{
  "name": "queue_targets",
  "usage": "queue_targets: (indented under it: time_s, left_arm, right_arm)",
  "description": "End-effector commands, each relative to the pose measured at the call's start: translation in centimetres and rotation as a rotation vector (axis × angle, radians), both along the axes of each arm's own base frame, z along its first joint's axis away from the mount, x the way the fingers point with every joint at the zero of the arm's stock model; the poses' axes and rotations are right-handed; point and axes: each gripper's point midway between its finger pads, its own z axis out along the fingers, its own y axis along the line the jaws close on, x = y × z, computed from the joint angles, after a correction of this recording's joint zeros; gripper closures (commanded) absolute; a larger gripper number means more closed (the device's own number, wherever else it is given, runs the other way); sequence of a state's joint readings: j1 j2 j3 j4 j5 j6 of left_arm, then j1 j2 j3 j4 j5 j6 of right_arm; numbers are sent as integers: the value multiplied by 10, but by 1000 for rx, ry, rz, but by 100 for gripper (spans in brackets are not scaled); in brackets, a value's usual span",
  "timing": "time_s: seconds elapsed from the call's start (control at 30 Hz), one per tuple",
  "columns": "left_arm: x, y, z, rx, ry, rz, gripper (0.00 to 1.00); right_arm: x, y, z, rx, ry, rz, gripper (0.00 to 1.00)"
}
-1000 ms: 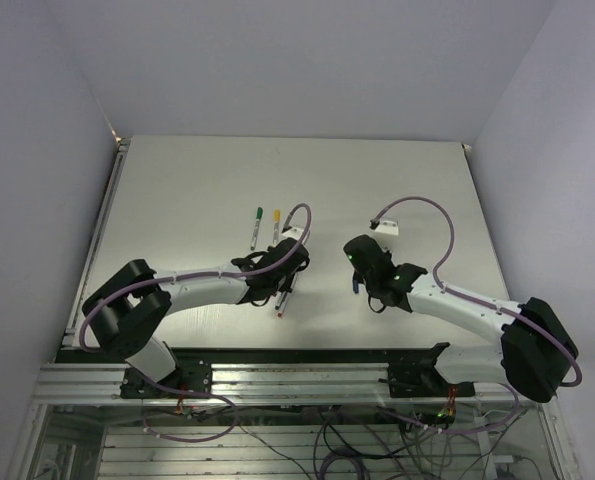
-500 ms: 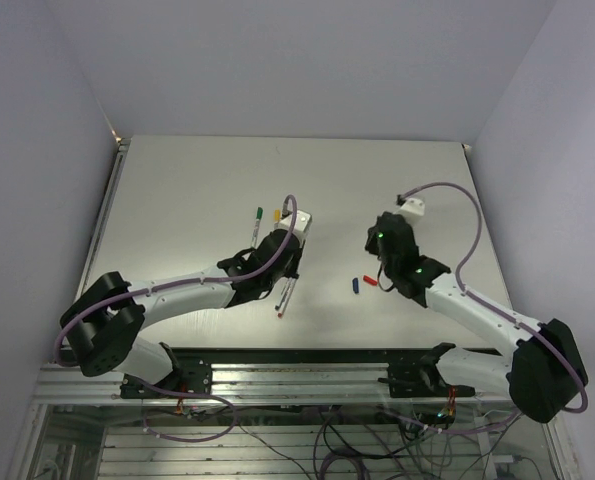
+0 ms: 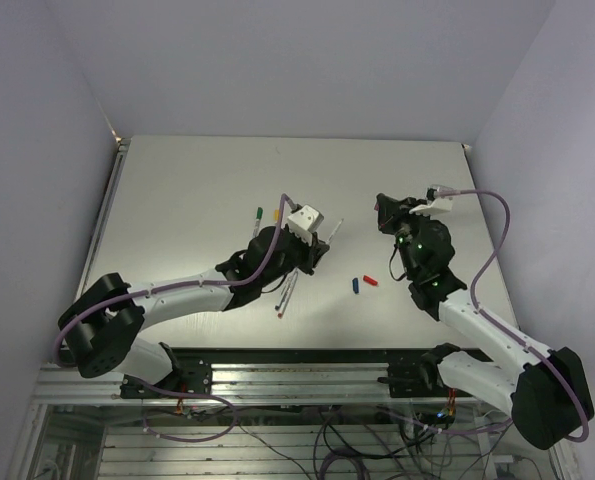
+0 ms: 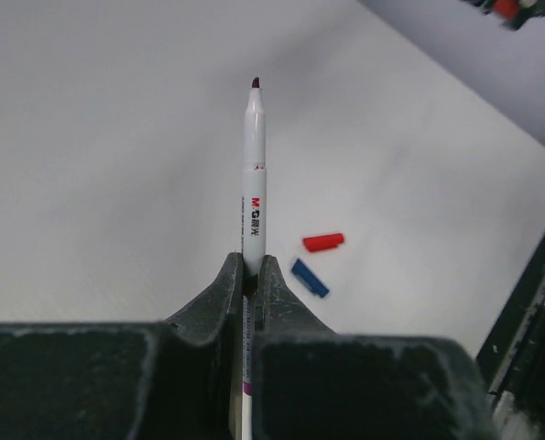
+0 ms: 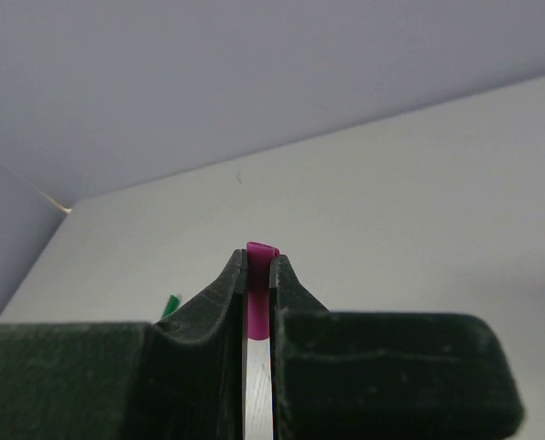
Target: Insert the pens into the pen caps
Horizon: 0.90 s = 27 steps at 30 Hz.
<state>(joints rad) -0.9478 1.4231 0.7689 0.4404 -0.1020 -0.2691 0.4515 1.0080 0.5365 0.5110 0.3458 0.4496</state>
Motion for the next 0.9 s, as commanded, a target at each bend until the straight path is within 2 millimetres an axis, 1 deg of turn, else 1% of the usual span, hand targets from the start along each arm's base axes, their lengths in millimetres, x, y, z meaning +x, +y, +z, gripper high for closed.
queue_targets:
  time_s: [0.0,0.13,0.23,0.37,0.5,0.73,0.87]
  left_arm:
    - [-15,-22,24,-86,-49,-142,93]
    - [-20,-25,20,-85,-37,-155,93]
    - [-24,-29,19,-73,-45,-155,93]
    - [-28,-33,24,-83,-56,-165,93]
    - [-30,-37,33,-124,-52,-173,93]
    - [-28,-37,45,-209,-38,-144,93]
    - [-25,-36,50,-239,-38,-123,93]
  right_arm:
    - [-10,11,40,22,-198,91,100]
    - [-14,26,42,25,-226,176,100]
    - [-17,34,45,39,-255,219,100]
    - [-18,42,45,48,-255,265,100]
    - [-24,51,45,61,-272,321,100]
    - [-38,55,43,92,-309,373,100]
    - [-44,54,47,133,-345,386,100]
